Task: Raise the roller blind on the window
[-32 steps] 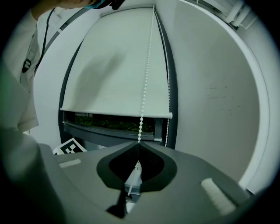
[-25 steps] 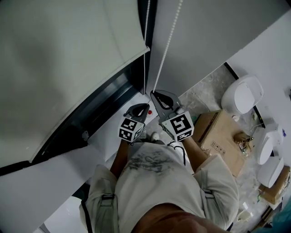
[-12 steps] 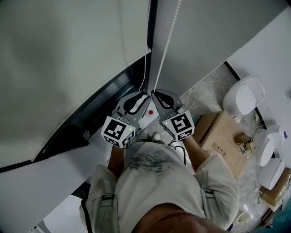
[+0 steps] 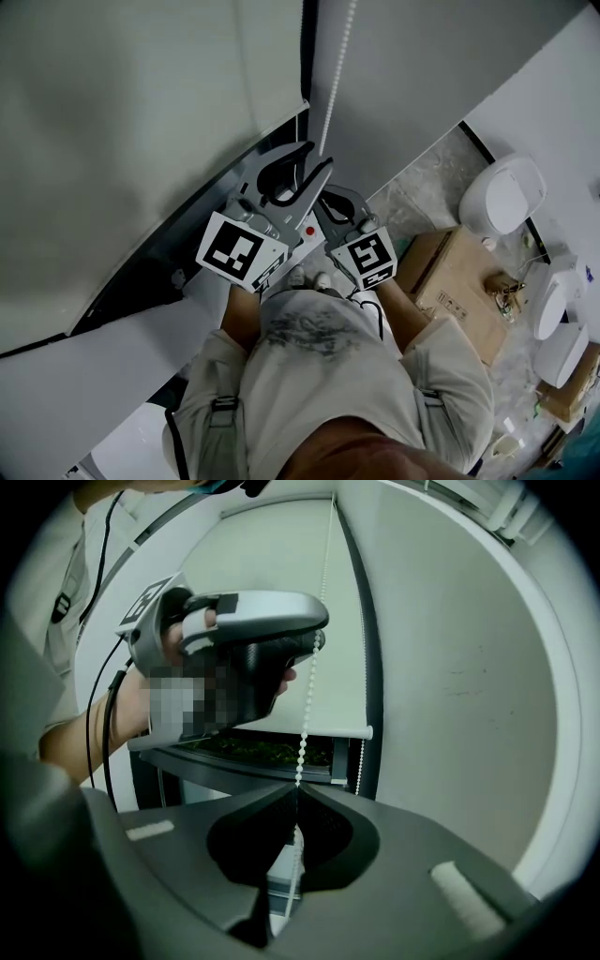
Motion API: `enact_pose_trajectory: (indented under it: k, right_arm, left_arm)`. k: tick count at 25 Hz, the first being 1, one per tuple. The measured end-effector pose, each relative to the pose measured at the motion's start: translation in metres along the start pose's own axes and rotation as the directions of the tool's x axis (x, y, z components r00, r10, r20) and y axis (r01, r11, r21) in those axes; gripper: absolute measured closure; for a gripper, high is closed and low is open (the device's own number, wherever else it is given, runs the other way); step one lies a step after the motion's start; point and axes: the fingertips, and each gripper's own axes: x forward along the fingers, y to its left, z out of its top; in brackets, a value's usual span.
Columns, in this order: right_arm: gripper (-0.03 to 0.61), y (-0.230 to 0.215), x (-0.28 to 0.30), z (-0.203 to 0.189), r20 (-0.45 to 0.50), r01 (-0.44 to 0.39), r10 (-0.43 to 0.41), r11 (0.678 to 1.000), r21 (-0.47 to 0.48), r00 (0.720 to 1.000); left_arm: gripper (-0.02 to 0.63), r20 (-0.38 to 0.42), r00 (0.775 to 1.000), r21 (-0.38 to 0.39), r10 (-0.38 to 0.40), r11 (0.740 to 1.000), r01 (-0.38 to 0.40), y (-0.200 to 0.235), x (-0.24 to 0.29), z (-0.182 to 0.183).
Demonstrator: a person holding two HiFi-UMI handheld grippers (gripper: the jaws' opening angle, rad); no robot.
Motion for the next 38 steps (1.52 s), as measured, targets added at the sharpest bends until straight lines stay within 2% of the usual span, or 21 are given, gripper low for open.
enact_pose_trajectory:
  k: [2,5,6,11,19,28,38]
  right_arm:
    - [0.568,0.002,0.000,0.000,0.000,-0.002,0.002,1.000,-0.002,1.000]
    - [0.568,0.003,0.001,-0.001,0.000,-0.006,0.006,1.000,-0.002,1.000]
    - [0.568,0.003,0.001,-0.001,0.001,-0.006,0.006,1.000,-0.001,1.000]
    - [0.568,0.003,0.003,-0.002,0.002,-0.009,0.009,1.000,-0.005,1.000]
    - [0.568,0.002,0.008,-0.027,-0.055,-0.012,0.012,1.000,0.001,0.998]
    - [0.568,0.003,0.014,-0.072,-0.142,-0.018,0.022,0.999,0.031,0.990]
    - [0.568,0.012,0.017,-0.111,-0.185,-0.023,0.033,0.998,0.057,0.982]
  left_arm:
    - [0.495,0.011,1.000,0.015,0.003,1.000,-0.004,-0.001,0.005,0.007]
    - [0.594,0.022,0.999,0.032,0.028,0.999,-0.029,0.002,0.007,0.011]
    - [0.597,0.021,0.999,0.033,0.031,0.999,-0.031,0.002,0.006,0.011]
    - [0.601,0.044,0.998,0.028,0.045,0.999,-0.046,-0.001,0.007,0.013]
    - [0.603,-0.033,0.999,-0.009,0.039,0.999,-0.040,0.002,0.004,-0.017]
    - [0.603,-0.108,0.993,-0.061,0.046,0.997,-0.053,0.003,0.004,-0.064]
    - [0.603,-0.171,0.985,-0.109,0.036,0.993,-0.055,-0.001,-0.006,-0.104]
